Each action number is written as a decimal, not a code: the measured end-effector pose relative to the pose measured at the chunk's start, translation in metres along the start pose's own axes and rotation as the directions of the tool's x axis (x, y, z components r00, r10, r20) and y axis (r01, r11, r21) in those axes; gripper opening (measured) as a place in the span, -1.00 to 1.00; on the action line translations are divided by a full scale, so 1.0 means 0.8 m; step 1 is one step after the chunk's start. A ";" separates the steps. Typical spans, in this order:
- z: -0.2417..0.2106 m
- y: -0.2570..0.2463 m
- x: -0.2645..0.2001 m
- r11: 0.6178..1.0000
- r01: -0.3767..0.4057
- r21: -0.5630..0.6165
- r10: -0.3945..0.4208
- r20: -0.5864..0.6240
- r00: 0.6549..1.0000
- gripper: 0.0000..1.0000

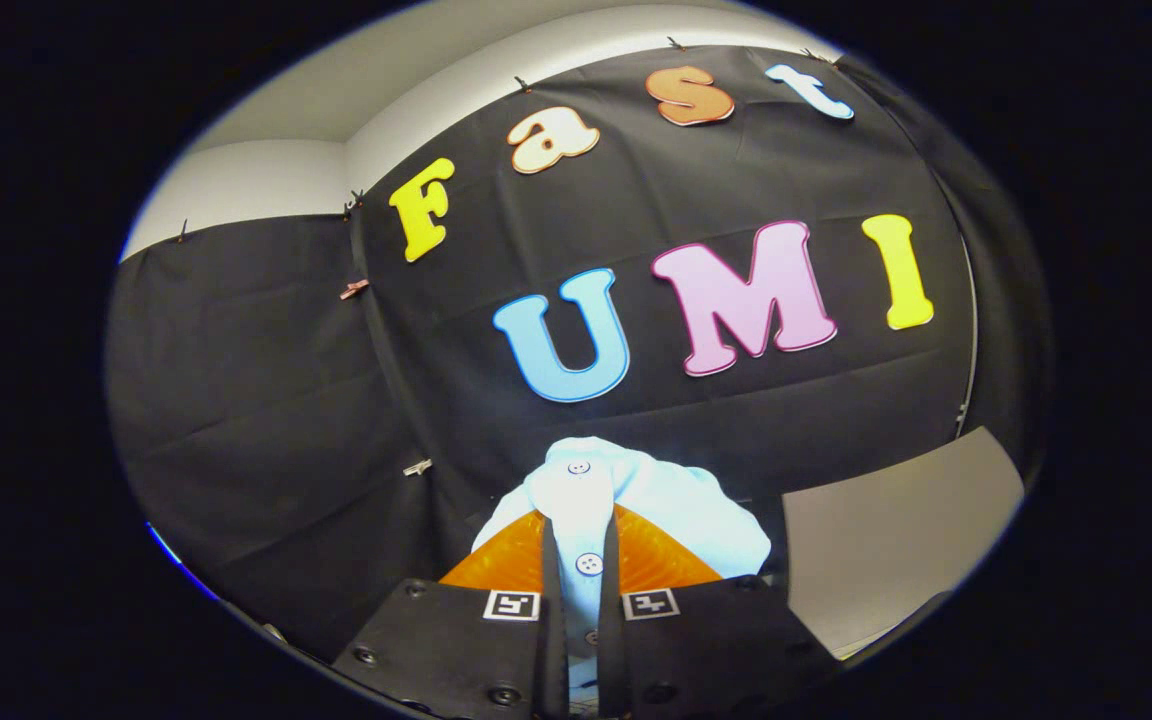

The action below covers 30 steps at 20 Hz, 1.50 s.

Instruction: Put the clothes into the washing machine and then close the washing machine lid.

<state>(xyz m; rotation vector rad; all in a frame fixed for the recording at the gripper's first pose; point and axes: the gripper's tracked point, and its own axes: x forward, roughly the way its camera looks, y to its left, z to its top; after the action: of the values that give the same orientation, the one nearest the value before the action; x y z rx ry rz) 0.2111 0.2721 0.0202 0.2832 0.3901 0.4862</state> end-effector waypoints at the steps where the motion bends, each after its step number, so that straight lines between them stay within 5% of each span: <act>1: -0.013 0.013 0.010 1.000 -0.009 0.010 0.010 -0.011 1.000 -0.69; 10: -0.174 0.034 0.125 1.000 0.009 0.027 -0.005 -0.172 0.985 -0.70; 21: -0.335 -0.091 0.226 0.980 0.180 -0.088 -0.196 -0.237 0.952 -0.69; 30: -0.411 -0.154 0.256 0.969 0.220 -0.111 -0.243 -0.280 0.929 -0.69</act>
<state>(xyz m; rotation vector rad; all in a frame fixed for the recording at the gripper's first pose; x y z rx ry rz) 0.2862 0.3261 -0.3754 0.0859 0.6834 0.3090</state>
